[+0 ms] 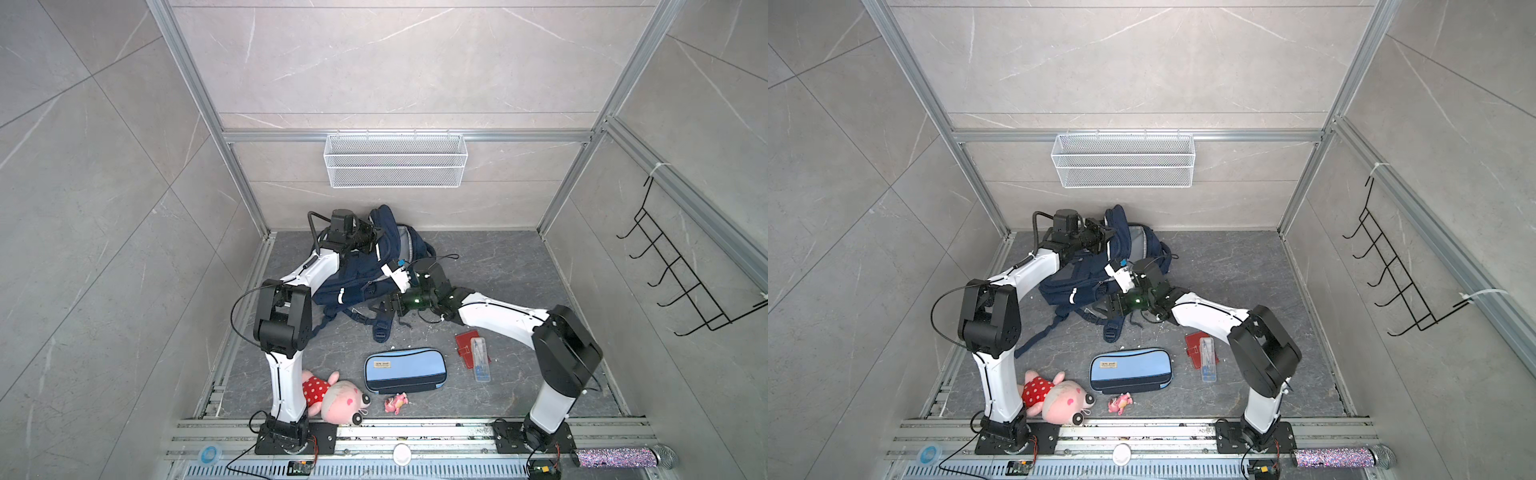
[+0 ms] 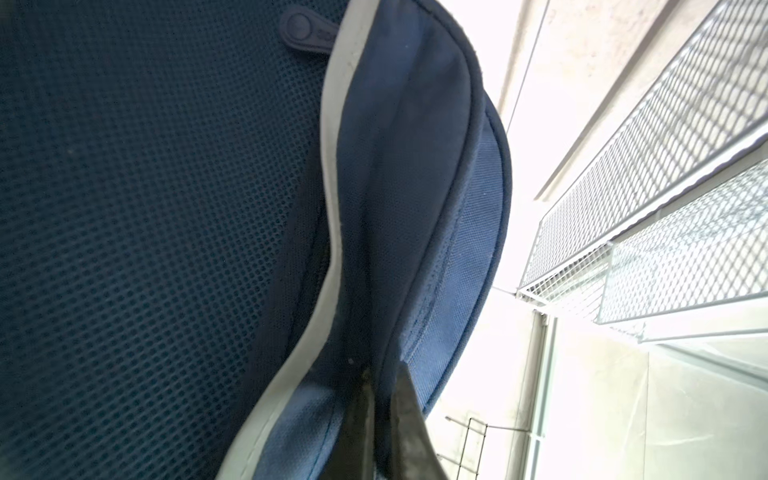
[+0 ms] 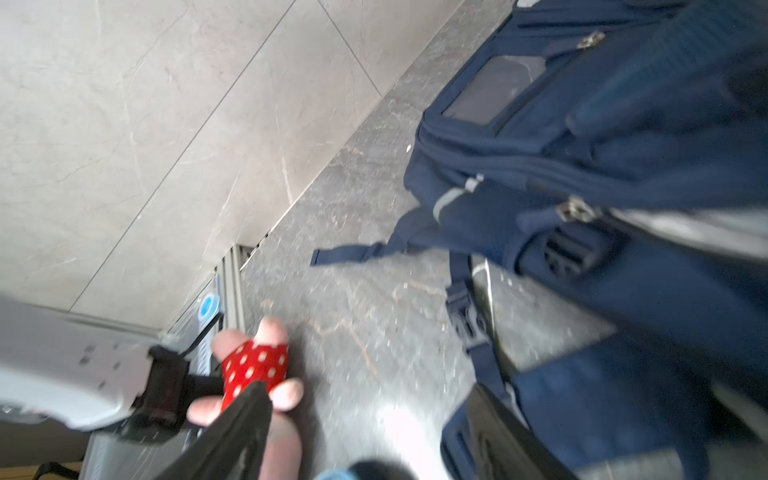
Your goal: Pack the student bag
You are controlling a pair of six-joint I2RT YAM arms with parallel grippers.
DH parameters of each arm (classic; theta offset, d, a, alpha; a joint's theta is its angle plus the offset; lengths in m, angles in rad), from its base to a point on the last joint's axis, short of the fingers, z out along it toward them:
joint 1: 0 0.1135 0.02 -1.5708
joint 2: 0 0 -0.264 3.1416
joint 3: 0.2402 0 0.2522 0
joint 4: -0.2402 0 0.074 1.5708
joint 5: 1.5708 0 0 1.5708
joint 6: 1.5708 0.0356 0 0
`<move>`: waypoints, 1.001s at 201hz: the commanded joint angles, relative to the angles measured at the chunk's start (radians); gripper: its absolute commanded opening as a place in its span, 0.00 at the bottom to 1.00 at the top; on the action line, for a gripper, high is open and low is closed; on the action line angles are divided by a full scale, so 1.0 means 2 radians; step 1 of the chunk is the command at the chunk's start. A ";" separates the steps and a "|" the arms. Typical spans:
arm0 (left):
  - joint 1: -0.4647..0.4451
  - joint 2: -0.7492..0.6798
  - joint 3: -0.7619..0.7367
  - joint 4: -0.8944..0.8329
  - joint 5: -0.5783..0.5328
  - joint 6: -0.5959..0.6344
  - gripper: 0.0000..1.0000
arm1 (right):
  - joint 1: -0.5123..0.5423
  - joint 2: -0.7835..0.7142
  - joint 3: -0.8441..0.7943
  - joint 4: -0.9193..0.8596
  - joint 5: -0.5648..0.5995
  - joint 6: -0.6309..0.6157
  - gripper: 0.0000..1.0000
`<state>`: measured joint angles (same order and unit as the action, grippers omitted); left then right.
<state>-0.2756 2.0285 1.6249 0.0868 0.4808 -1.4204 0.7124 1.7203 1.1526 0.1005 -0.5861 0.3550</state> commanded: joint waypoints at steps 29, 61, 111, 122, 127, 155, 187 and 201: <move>0.004 0.028 0.066 -0.049 0.038 0.099 0.00 | -0.045 -0.115 -0.050 -0.160 0.010 -0.038 0.83; 0.004 0.035 0.084 -0.085 0.042 0.141 0.23 | -0.052 -0.127 -0.038 -0.241 0.021 -0.058 0.83; 0.005 -0.034 0.109 -0.273 0.028 0.294 0.84 | -0.054 -0.111 -0.022 -0.303 0.005 -0.076 0.83; 0.005 -0.065 0.092 -0.329 0.030 0.332 0.88 | -0.054 -0.105 -0.013 -0.316 -0.011 -0.085 0.83; 0.005 -0.083 0.074 -0.347 0.032 0.346 0.88 | -0.054 -0.102 -0.011 -0.321 -0.019 -0.089 0.83; 0.004 -0.193 -0.062 -0.415 0.046 0.388 0.88 | -0.054 -0.081 0.008 -0.368 -0.025 -0.116 0.83; -0.027 -0.268 -0.154 -0.511 0.040 0.486 0.88 | -0.064 -0.064 0.000 -0.355 0.000 -0.082 0.83; -0.041 -0.270 -0.182 -0.548 0.045 0.517 0.88 | -0.082 -0.057 -0.013 -0.328 0.000 -0.042 0.84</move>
<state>-0.3065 1.4883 1.3437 -0.7925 0.5526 -0.5911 0.5941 1.5787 1.1473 -0.5823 -0.6014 0.1799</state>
